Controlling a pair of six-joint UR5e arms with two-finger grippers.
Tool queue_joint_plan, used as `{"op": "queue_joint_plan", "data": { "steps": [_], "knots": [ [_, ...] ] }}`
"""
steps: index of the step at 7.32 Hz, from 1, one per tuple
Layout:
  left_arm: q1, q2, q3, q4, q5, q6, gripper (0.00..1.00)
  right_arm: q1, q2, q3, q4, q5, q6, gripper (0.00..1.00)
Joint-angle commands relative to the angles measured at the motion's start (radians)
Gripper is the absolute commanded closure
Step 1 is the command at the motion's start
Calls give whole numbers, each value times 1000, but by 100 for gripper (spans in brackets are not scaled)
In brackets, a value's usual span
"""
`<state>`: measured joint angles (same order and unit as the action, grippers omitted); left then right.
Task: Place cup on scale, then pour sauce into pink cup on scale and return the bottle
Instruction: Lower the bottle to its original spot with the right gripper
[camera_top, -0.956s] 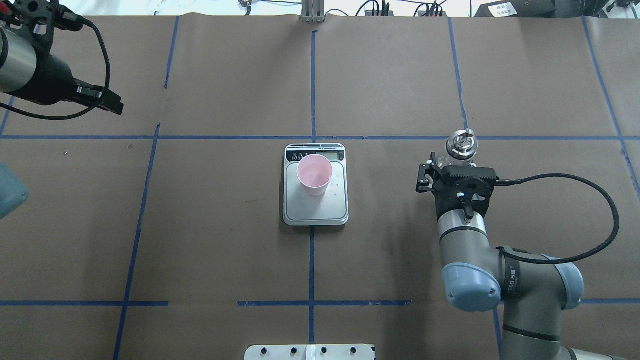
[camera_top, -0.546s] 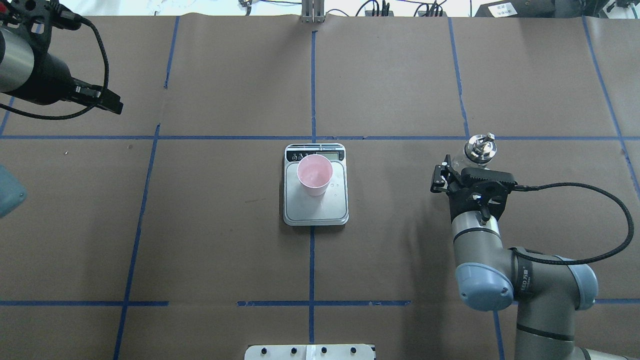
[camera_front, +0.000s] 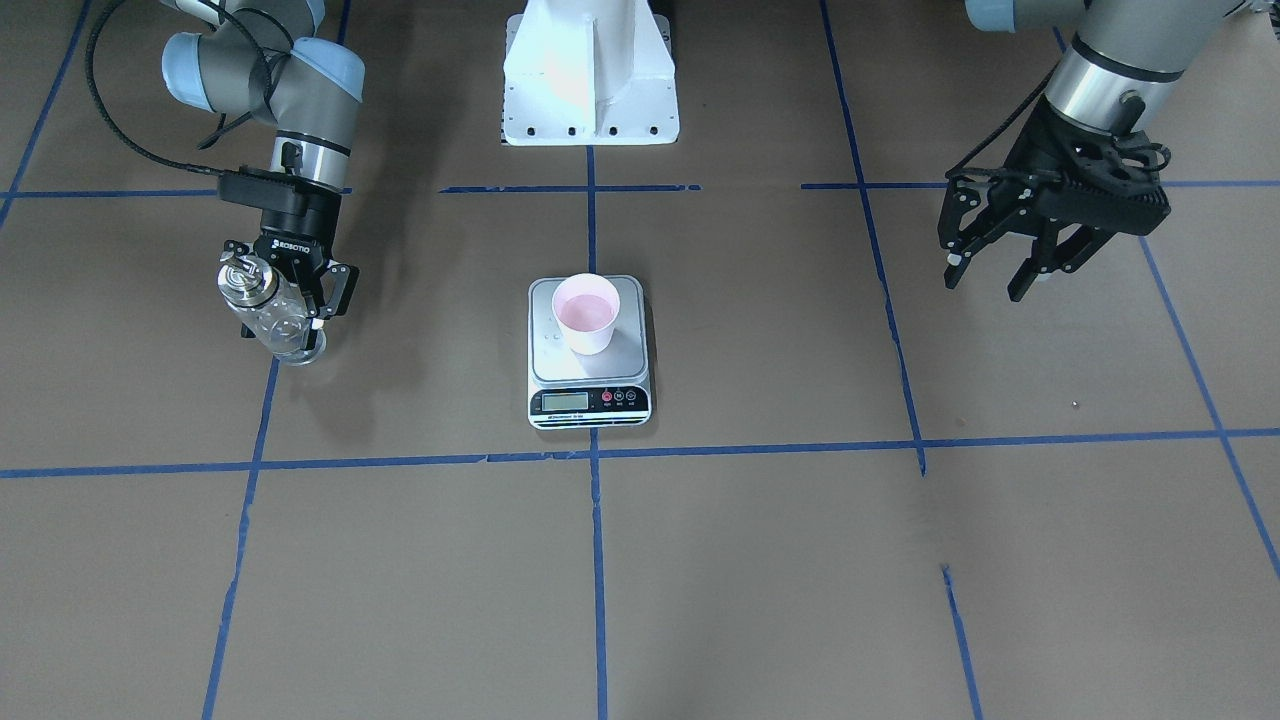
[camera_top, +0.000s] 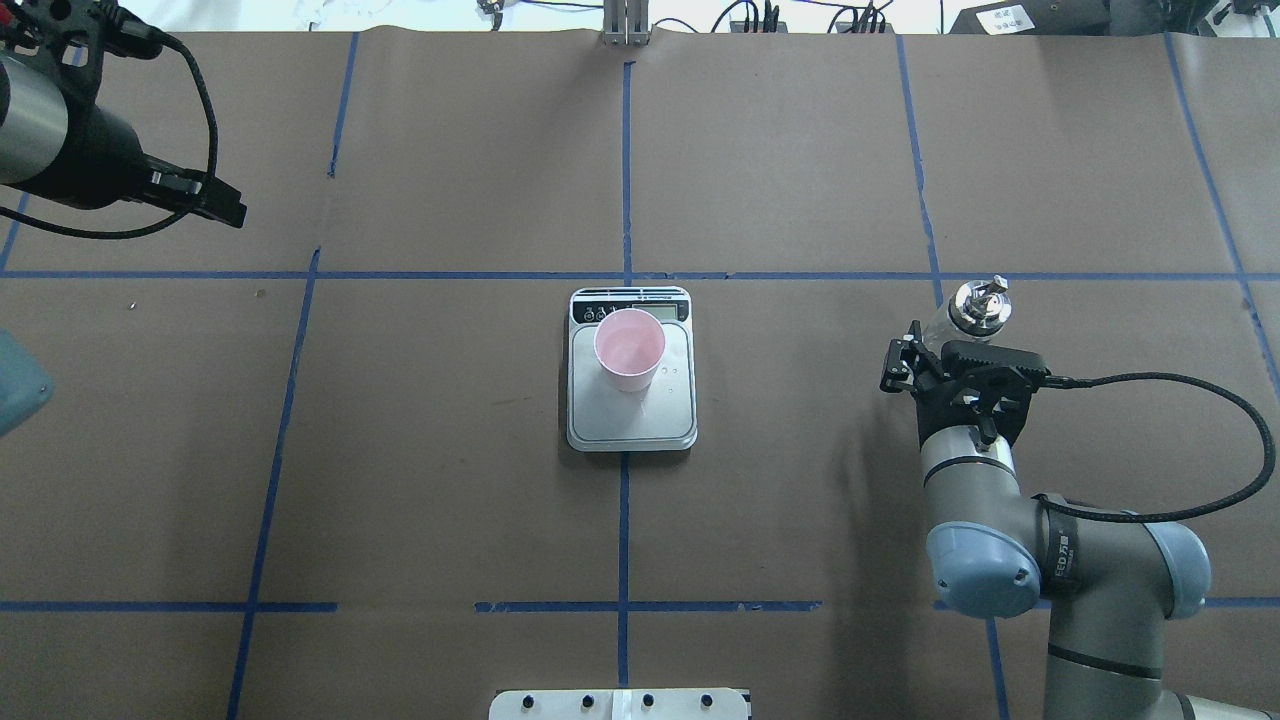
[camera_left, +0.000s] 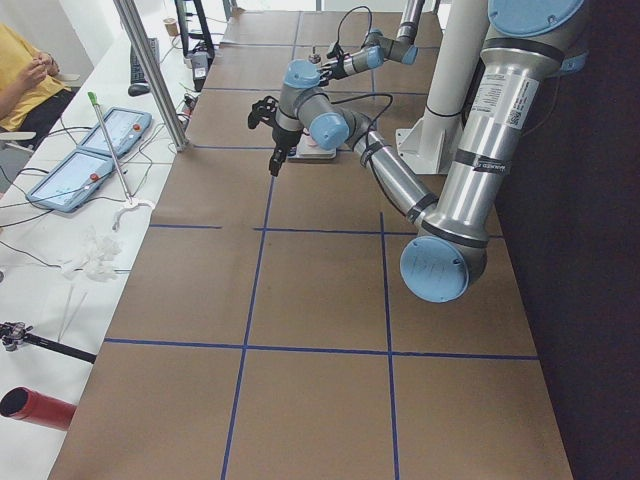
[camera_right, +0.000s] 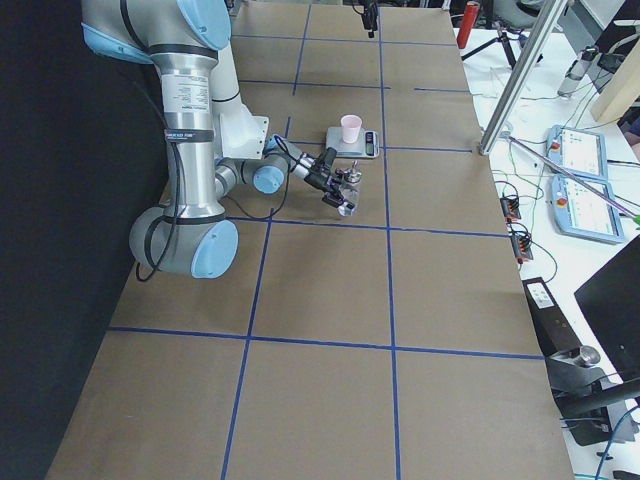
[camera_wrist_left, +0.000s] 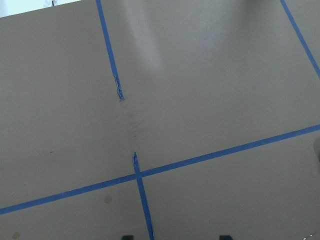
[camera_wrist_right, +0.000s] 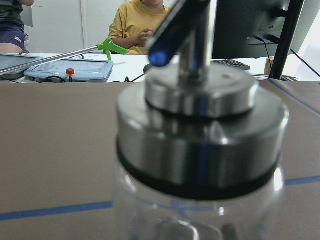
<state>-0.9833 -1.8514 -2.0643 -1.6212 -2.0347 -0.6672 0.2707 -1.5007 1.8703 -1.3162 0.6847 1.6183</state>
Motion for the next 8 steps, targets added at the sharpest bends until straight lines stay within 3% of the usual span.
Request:
{"op": "queue_joint_plan", "data": {
  "steps": [1, 8],
  "knots": [
    [0, 0, 0, 0, 1, 0, 35, -1, 4, -14, 0, 10, 3, 100],
    [0, 0, 0, 0, 1, 0, 35, -1, 2, -31, 0, 44, 17, 100]
  ]
}}
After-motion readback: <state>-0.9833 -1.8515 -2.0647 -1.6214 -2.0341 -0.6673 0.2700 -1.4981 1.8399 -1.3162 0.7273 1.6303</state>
